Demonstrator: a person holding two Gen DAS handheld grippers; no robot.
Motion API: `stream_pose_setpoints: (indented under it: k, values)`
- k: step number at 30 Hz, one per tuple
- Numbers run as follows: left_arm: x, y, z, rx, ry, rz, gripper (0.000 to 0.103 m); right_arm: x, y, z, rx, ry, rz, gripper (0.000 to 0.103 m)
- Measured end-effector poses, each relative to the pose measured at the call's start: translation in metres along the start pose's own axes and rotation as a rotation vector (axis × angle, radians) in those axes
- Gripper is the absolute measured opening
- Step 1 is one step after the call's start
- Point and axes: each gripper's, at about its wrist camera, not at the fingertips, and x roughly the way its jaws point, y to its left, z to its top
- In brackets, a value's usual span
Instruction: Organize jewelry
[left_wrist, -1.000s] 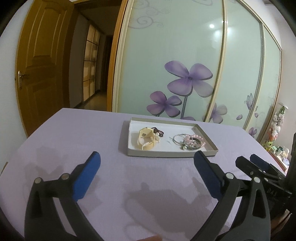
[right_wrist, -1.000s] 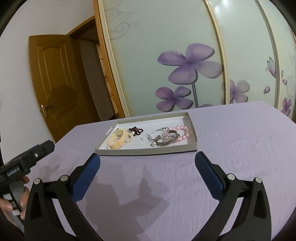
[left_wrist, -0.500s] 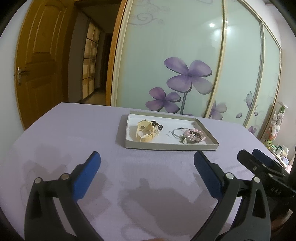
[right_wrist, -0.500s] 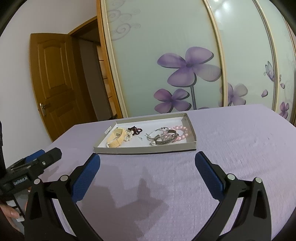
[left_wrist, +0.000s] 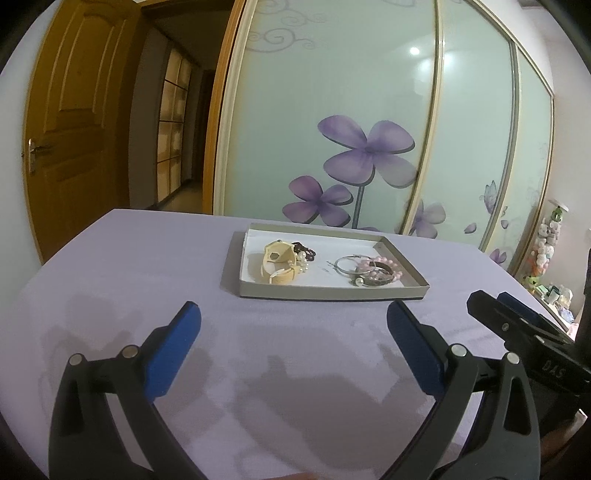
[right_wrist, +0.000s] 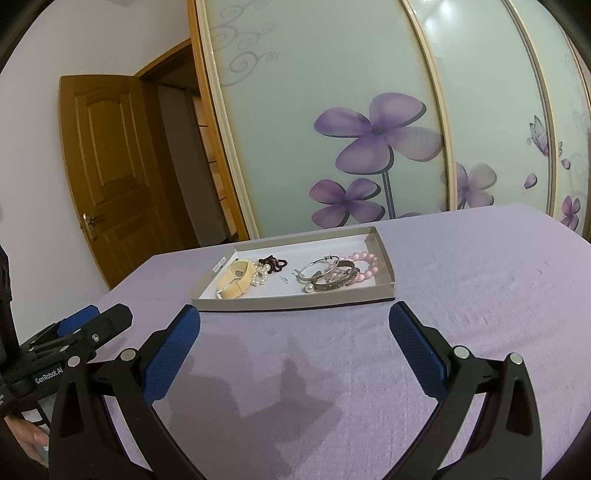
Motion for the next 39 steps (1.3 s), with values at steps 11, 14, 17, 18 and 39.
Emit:
stream_pose_setpoints:
  k: [11,14,17,18,39]
  values:
    - [-0.0018,-0.0017,0.0012,0.002,-0.008,-0.005,0.101,-0.0001,0.0037,0.0012,-0.002,-0.007,0.009,0.102]
    - [-0.0017,-0.0015,0.001,0.001,-0.007,-0.007,0.101,-0.0002,0.0051,0.0013,-0.005,-0.007,0.011,0.102]
    - [-0.0017,-0.0016,0.0016,0.001,-0.009,-0.007,0.101,-0.0005,0.0063,0.0021,-0.008,-0.008,0.013,0.102]
    - [-0.0017,-0.0016,0.0021,0.001,-0.01,-0.008,0.101,-0.0004,0.0063,0.0021,-0.007,-0.008,0.013,0.102]
    - [-0.0013,-0.0015,0.0029,0.002,-0.01,-0.009,0.101,-0.0002,0.0095,0.0046,-0.009,-0.005,0.018,0.102]
